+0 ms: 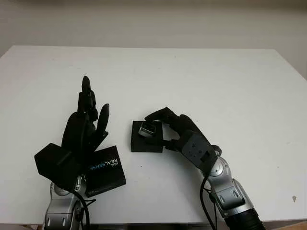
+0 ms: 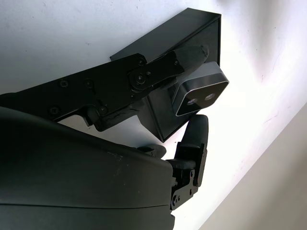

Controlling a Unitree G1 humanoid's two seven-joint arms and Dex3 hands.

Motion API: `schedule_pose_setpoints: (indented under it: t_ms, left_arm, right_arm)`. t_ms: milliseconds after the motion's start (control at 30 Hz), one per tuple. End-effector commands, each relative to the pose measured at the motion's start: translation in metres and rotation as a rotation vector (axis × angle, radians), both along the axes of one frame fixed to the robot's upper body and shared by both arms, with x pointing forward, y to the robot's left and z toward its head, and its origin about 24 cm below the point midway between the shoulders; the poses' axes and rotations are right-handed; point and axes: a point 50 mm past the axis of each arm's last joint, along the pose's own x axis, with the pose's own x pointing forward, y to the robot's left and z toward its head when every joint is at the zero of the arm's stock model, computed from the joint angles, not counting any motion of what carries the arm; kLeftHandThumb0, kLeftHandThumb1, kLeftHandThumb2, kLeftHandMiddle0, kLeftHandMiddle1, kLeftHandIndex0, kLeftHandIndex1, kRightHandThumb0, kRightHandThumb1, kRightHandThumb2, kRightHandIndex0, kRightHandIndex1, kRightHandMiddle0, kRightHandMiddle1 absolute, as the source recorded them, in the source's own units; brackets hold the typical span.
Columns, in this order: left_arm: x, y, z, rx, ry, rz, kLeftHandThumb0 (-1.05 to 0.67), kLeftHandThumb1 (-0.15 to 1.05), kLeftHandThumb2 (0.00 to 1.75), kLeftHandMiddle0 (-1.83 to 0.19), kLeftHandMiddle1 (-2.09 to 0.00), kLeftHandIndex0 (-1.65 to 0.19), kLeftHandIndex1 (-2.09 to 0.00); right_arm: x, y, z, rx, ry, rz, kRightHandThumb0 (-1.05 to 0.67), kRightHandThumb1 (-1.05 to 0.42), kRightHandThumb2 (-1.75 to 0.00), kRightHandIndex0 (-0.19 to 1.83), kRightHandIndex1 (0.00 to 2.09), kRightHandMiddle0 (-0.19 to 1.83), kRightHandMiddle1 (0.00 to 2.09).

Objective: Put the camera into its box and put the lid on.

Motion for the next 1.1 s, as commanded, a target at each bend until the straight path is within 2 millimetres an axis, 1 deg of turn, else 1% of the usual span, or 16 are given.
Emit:
schedule_pose_setpoints:
  t_ms: [0, 100, 267, 633, 1067]
  left_arm:
    - [-0.0003, 0.0020, -0.0008, 0.000, 0.005, 0.007, -0.78, 1.05, 0.48, 0.19, 0.00, 0.19, 0.00]
    - [-0.0005, 0.0028, -0.0006, 0.004, 0.008, 0.011, -0.78, 1.05, 0.49, 0.19, 0.00, 0.19, 0.00]
    - [-0.0009, 0.0035, -0.0014, 0.011, 0.013, 0.008, -0.79, 1.05, 0.48, 0.19, 0.00, 0.19, 0.00]
    - [-0.0018, 0.0035, -0.0001, 0.005, 0.004, 0.012, -0.77, 1.05, 0.48, 0.19, -0.01, 0.19, 0.00]
    - [-0.0029, 0.0034, -0.0010, 0.006, 0.007, 0.009, -0.78, 1.05, 0.48, 0.19, 0.00, 0.19, 0.00]
  right_arm:
    - [0.0017, -0.0002, 0.0056, 0.027, 0.005, 0.006, -0.57, -0.95, -0.05, 0.31, 0.10, 0.22, 1.16]
    - [0.0043, -0.0012, 0.0085, 0.090, 0.052, 0.016, -0.58, -0.94, -0.05, 0.28, 0.08, 0.19, 1.13]
    - [0.0066, -0.0017, 0.0118, 0.101, 0.056, 0.017, -0.60, -0.93, -0.05, 0.29, 0.08, 0.23, 1.06]
    - [0.0043, 0.0004, 0.0089, 0.061, 0.032, 0.026, -0.56, -0.93, -0.05, 0.27, 0.07, 0.26, 1.02]
    - [0.0037, -0.0018, 0.0086, -0.023, -0.057, 0.034, -0.54, -0.90, -0.05, 0.32, 0.09, 0.32, 1.01]
